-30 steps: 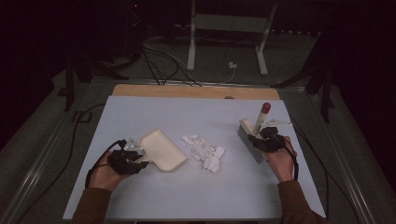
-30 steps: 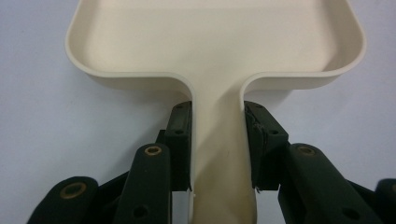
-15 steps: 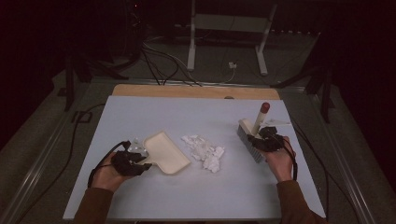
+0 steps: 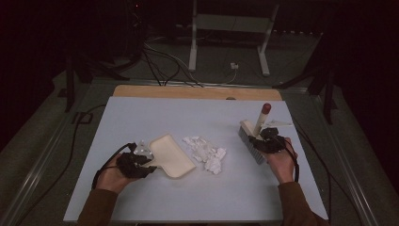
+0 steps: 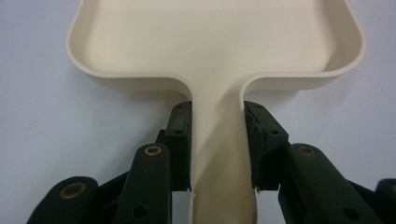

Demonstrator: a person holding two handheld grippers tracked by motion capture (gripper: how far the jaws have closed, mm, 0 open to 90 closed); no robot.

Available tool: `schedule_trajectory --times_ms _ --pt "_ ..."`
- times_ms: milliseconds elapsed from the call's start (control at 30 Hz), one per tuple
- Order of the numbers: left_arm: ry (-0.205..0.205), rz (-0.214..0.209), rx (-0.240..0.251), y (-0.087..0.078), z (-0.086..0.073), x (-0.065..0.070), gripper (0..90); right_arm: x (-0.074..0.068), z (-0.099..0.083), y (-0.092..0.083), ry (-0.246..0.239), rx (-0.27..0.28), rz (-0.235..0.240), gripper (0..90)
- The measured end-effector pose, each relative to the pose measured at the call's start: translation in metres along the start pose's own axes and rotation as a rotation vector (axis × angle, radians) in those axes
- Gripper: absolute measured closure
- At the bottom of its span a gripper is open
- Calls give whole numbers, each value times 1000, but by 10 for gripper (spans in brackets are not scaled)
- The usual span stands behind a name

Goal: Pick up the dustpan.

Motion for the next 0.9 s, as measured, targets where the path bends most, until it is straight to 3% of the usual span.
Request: schedule_trajectory --times_ms 900 --pt "22 -18 -24 11 8 6 670 -3 0 0 -5 1 -5 671"
Point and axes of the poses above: each handheld gripper's, and its own axes: y roughly forward along the jaws, z roughly out of its top, x roughly to its right, the point moved 2 cm from there along y, roughly forward along the jaws, and after that the axes turned 2 degrees about y, right-handed, at the moved point
